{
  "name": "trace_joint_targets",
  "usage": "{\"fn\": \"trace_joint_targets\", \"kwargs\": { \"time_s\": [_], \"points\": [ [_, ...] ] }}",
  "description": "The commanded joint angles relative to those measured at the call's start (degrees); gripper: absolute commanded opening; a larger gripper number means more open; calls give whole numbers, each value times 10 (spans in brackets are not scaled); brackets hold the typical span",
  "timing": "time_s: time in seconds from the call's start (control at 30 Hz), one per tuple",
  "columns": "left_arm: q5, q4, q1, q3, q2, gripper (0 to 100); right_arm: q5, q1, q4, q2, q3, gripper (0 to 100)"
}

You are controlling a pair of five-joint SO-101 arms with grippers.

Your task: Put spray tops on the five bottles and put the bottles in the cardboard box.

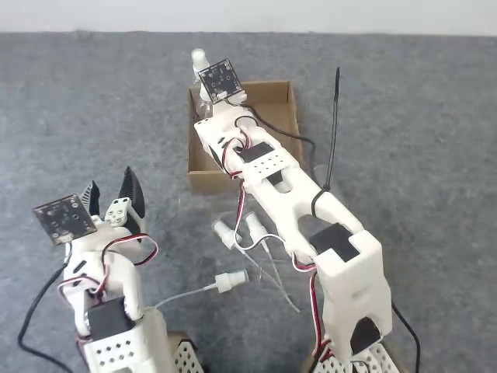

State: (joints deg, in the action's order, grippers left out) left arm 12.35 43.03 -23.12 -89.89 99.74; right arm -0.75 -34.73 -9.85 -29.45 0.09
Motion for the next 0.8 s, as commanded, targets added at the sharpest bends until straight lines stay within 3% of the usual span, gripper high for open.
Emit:
{"fn": "trace_joint_targets", "kwargs": {
  "time_s": [0.0, 0.63, 0.77],
  "points": [
    [4, -19, 0, 7, 9, 214, -2, -18, 7, 13, -22, 104],
    [4, -19, 0, 7, 9, 214, -2, -34, -7, 8, -25, 112],
    [4, -19, 0, 7, 9, 214, -2, -36, -11, 6, -25, 218]
  ]
}}
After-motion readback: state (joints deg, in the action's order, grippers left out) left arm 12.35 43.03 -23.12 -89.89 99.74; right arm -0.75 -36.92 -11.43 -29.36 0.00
